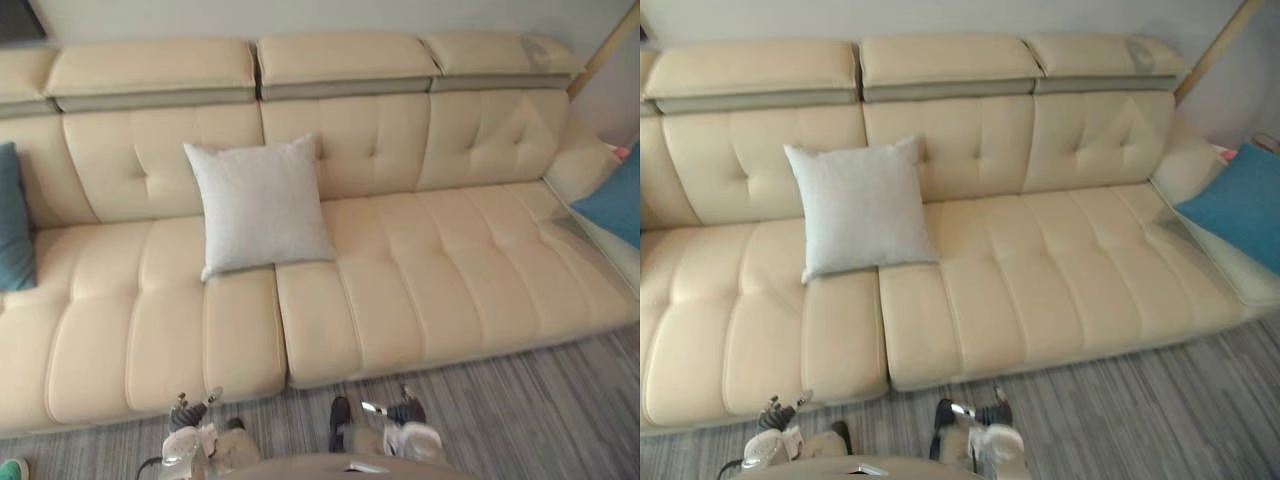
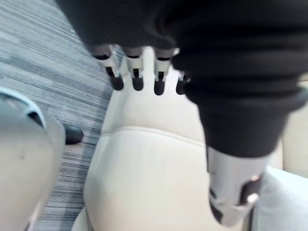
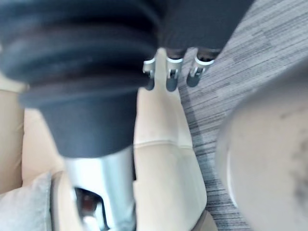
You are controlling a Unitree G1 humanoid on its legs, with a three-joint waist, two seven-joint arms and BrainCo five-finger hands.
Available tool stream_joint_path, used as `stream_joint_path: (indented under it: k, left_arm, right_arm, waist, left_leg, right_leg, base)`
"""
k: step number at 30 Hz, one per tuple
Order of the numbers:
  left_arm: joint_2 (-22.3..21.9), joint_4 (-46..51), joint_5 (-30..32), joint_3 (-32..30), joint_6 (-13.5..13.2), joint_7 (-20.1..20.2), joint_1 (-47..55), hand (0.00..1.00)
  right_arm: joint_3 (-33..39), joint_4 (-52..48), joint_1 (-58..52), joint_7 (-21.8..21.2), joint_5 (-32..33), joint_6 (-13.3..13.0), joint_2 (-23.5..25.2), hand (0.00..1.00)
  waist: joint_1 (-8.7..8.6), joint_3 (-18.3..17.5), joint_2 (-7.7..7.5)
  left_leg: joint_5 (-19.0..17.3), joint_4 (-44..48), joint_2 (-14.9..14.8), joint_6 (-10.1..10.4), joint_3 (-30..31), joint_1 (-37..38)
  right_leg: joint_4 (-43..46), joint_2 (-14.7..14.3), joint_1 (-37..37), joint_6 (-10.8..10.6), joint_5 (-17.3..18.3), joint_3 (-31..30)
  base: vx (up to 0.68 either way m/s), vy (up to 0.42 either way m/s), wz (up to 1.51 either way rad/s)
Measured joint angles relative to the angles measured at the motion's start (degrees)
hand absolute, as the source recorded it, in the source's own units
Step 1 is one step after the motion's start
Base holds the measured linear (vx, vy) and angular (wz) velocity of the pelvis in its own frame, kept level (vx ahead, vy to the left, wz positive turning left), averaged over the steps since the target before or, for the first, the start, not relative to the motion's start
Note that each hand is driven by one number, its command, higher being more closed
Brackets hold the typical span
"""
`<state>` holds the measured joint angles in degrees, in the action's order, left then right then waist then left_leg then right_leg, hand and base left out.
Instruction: Pick up cushions and gather them together orderly.
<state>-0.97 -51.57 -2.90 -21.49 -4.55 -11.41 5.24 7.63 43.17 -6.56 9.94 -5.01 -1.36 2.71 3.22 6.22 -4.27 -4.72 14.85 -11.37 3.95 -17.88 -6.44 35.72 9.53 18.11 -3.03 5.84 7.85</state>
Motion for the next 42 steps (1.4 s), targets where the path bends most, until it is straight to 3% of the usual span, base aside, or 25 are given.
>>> stream_joint_path:
  k: [1,2,3,4,5,6,7,8,10,14,16,17,18,21,23,25,27,31,33,34,36,38,40,41,42]
  left_arm:
    - [0.7,0.6,-0.2,-0.3,0.2,0.0,-0.2,0.00]
    - [0.1,1.0,-0.3,-0.9,0.4,0.1,-0.5,0.00]
    - [-0.6,0.9,-0.3,-1.1,0.4,0.1,0.3,0.00]
    - [-0.8,1.3,-0.3,-1.3,0.2,0.0,0.4,0.00]
    - [-0.3,1.6,-0.4,-0.8,0.1,-0.3,0.2,0.00]
    - [0.2,1.6,-0.6,-0.5,0.1,-0.7,0.1,0.00]
    - [0.5,1.3,-1.0,-0.2,0.1,-0.9,0.0,0.00]
    - [-0.2,0.2,-1.4,0.4,0.1,-0.9,-0.1,0.00]
    - [-1.5,0.2,-1.5,3.2,0.0,-0.8,-0.1,0.00]
    - [-1.4,0.1,-1.4,4.2,0.0,-0.8,0.1,0.00]
    - [-1.0,0.2,-1.2,4.7,0.0,-0.7,0.1,0.00]
    - [-0.8,0.5,-1.3,4.5,0.0,-0.6,-0.3,0.00]
    - [-1.1,0.4,-1.0,4.1,0.1,-0.6,-0.4,0.00]
    - [-2.4,0.2,0.9,3.4,0.4,0.1,0.1,0.00]
    - [-1.9,0.2,0.9,2.3,0.6,0.5,0.1,0.00]
    - [-0.9,0.2,0.9,2.3,0.9,0.5,0.7,0.00]
    - [-0.4,0.1,1.1,2.3,1.0,0.5,0.7,0.00]
    - [-0.2,-1.6,2.0,2.4,1.1,0.6,0.4,0.00]
    - [-0.3,-2.1,2.1,2.4,1.2,0.6,0.3,0.00]
    - [-0.7,-1.9,2.2,2.4,1.2,0.6,0.4,0.00]
    - [-0.9,-1.8,2.6,2.7,1.3,0.6,0.3,0.00]
    - [-1.1,-1.9,2.7,3.0,1.4,0.7,-0.1,0.00]
    - [-1.3,-1.9,2.8,3.2,1.4,0.7,0.0,0.00]
    - [-1.4,-2.0,3.0,3.9,1.5,0.9,-0.3,0.00]
    - [-2.4,-2.0,3.0,4.8,1.3,1.1,-0.4,0.00]
  right_arm:
    - [-0.1,0.6,0.3,0.0,0.0,0.0,0.1,0.00]
    - [-0.4,1.4,1.0,0.0,-0.2,0.0,0.3,0.00]
    - [-0.6,2.0,1.9,0.0,-1.1,-0.1,-0.3,0.00]
    - [-0.7,3.3,3.3,0.1,-1.9,0.1,-0.6,0.00]
    - [-1.3,3.5,3.6,-0.1,-2.2,0.1,-0.3,0.00]
    - [-2.3,4.8,4.3,-0.1,-2.2,0.1,-0.4,0.00]
    - [-2.8,5.2,5.1,0.0,-2.2,0.3,-1.0,0.00]
    - [-3.1,5.0,6.7,0.1,-2.2,0.0,-2.0,0.00]
    - [-2.9,5.1,7.7,0.4,-2.2,0.0,-4.1,0.00]
    - [-2.9,5.1,5.7,0.5,-2.2,0.4,-4.6,0.00]
    - [-2.8,5.1,4.7,0.5,-2.1,0.5,-4.2,0.00]
    - [-2.4,5.1,3.6,0.5,-2.2,0.5,-4.0,0.00]
    - [-1.6,5.1,3.4,0.5,-2.1,0.5,-4.1,0.00]
    - [0.0,5.2,1.7,0.5,-2.2,0.6,-3.8,0.00]
    - [1.9,5.1,1.2,0.3,-2.2,0.6,-3.3,0.00]
    - [2.7,5.1,0.1,0.2,-2.0,0.9,-2.5,0.00]
    - [3.9,5.2,0.0,0.2,-2.0,1.4,-1.5,0.00]
    - [4.3,5.1,0.1,0.3,-1.5,1.5,-1.7,0.00]
    - [3.6,5.1,0.9,0.2,-1.5,1.4,-1.4,0.00]
    - [3.5,5.3,2.3,0.1,-1.5,1.6,-1.0,0.00]
    - [3.9,5.3,2.4,0.2,-1.5,1.6,-1.2,0.00]
    - [4.0,5.4,2.3,0.2,-1.6,1.3,-2.2,0.00]
    - [3.9,5.6,2.1,0.2,-1.6,1.2,-2.9,0.00]
    - [4.1,5.7,2.5,0.2,-1.7,1.6,-3.5,0.00]
    - [5.0,5.6,2.8,0.2,-1.7,1.6,-4.5,0.00]
  waist:
    - [-0.19,-0.4,-1.65]
    - [0.27,-0.1,-2.13]
    - [1.73,-1.2,0.26]
    - [2.69,-1.2,-0.92]
    - [2.35,-0.8,-1.83]
    - [2.80,-1.0,-2.76]
    - [3.24,-1.0,-2.25]
    - [3.11,-0.8,-0.05]
    - [2.37,1.3,4.18]
    - [1.59,1.7,4.01]
    - [1.21,1.7,3.19]
    - [1.51,2.0,2.62]
    - [1.47,2.0,2.67]
    - [1.14,1.3,4.03]
    - [0.63,1.0,3.86]
    - [-0.39,-0.7,1.89]
    - [-0.49,-1.2,1.11]
    - [-1.35,-1.4,1.63]
    - [-0.90,-2.2,1.53]
    - [-0.32,-1.7,2.88]
    - [-0.43,-1.7,3.01]
    - [-1.20,-1.6,3.16]
    - [-1.30,-1.5,3.77]
    - [-1.08,-1.7,5.78]
    - [-0.77,-2.6,8.24]
  left_leg:
    - [-0.8,1.6,0.5,0.5,0.5,-0.4]
    - [-1.9,3.3,0.4,0.3,1.1,-1.6]
    - [-2.0,0.4,0.8,-0.2,2.1,-2.3]
    - [0.1,-0.2,0.4,0.2,0.4,-2.5]
    - [0.7,0.3,1.2,0.3,0.8,-2.8]
    - [1.2,0.9,1.7,0.6,0.8,-3.2]
    - [1.4,1.3,1.4,1.0,0.3,-4.3]
    - [2.1,1.1,-0.3,1.3,0.6,-5.3]
    - [5.2,-2.2,-1.6,1.7,1.2,-5.4]
    - [8.8,-7.2,-0.8,2.2,0.7,-3.7]
    - [7.7,-8.3,0.3,3.4,1.0,-2.9]
    - [5.7,-1.5,0.9,1.8,2.9,-3.6]
    - [1.1,3.4,1.1,0.9,4.3,-3.7]
    - [-9.8,10.8,1.7,1.5,8.2,-2.0]
    - [-11.1,10.6,2.6,1.0,5.8,-1.8]
    - [-11.1,8.7,4.3,1.0,4.9,-1.5]
    - [-11.1,8.0,5.1,1.0,4.2,-1.5]
    - [-11.8,8.0,4.6,0.4,-1.2,-0.2]
    - [-11.8,7.4,2.9,0.1,-5.5,0.2]
    - [-10.7,6.1,0.0,-1.6,-13.0,2.3]
    - [-10.7,6.4,-0.2,-1.6,-16.4,3.9]
    - [-10.7,7.5,0.0,-1.6,-16.8,6.4]
    - [-11.0,5.9,1.1,-1.2,-17.0,9.4]
    - [-12.2,5.9,0.1,-0.4,-17.1,10.9]
    - [-12.9,7.2,-3.3,-1.0,-16.5,10.4]
  right_leg:
    - [0.4,0.3,0.3,-1.5,-0.3,0.5]
    - [-0.1,-0.3,-0.1,-1.8,-0.4,1.7]
    - [-6.4,-2.6,-2.5,-3.1,0.4,-0.1]
    - [-2.3,-1.9,-1.9,-3.2,4.4,-1.5]
    - [2.1,-0.5,-3.4,-3.2,7.9,-0.7]
    - [-2.2,-0.2,-6.0,-3.1,9.5,-0.8]
    - [-7.8,-1.9,-7.3,-2.5,9.9,-0.6]
    - [-14.3,-4.2,-9.6,-0.3,7.7,-0.2]
    - [-20.8,-6.6,-11.3,0.2,2.2,0.5]
    - [-20.4,-6.3,-9.7,0.7,1.2,0.4]
    - [-20.4,-5.5,-9.4,1.4,1.1,-0.3]
    - [-20.4,-4.9,-8.6,1.8,0.3,-1.8]
    - [-20.3,-4.7,-8.2,1.6,-0.2,-2.9]
    - [-20.0,-5.6,-6.5,1.0,-0.6,-6.7]
    - [-21.2,-5.7,-6.1,0.9,-1.7,-9.1]
    - [-24.7,-4.8,-6.3,0.8,-4.0,-10.9]
    - [-26.8,-4.7,-6.2,0.9,-5.5,-12.3]
    - [-28.3,-6.6,-5.2,-0.9,-11.6,-16.6]
    - [-30.4,-8.5,-3.7,0.1,-14.9,-15.9]
    - [-29.9,-9.5,-1.7,5.4,-14.4,-5.1]
    - [-25.7,-8.0,-1.0,8.5,-9.3,8.1]
    - [-23.2,-7.7,-1.7,12.4,-8.4,19.9]
    - [-23.2,-8.2,-2.5,12.0,-4.6,19.9]
    - [-20.9,-9.5,-1.5,9.0,0.8,19.9]
    - [-14.5,-9.3,-0.5,8.1,5.6,21.4]
  base:
    - [-0.05,-0.118,0.24]
    - [-0.13,-0.027,-0.11]
    - [-0.21,0.000,-0.45]
    - [-0.20,-0.037,-0.28]
    - [-0.13,-0.086,-0.16]
    - [-0.08,-0.163,-0.09]
    - [-0.13,-0.153,-0.40]
    - [-0.22,-0.119,-0.38]
    - [-0.27,-0.032,-0.11]
    - [-0.19,-0.001,-0.06]
    - [-0.16,0.060,-0.24]
    - [-0.13,0.116,-0.65]
    - [-0.13,0.135,-0.81]
    - [-0.16,0.273,-1.00]
    - [-0.11,0.189,-0.80]
    - [-0.05,0.166,-0.41]
    - [0.01,0.138,-0.39]
    - [0.05,0.053,-0.64]
    - [0.07,-0.036,-1.69]
    - [0.09,-0.087,-1.83]
    - [0.13,-0.078,-1.45]
    - [0.14,-0.179,-1.48]
    - [0.09,-0.112,-1.49]
    - [0.13,-0.083,-1.26]
    - [0.13,-0.083,-1.10]
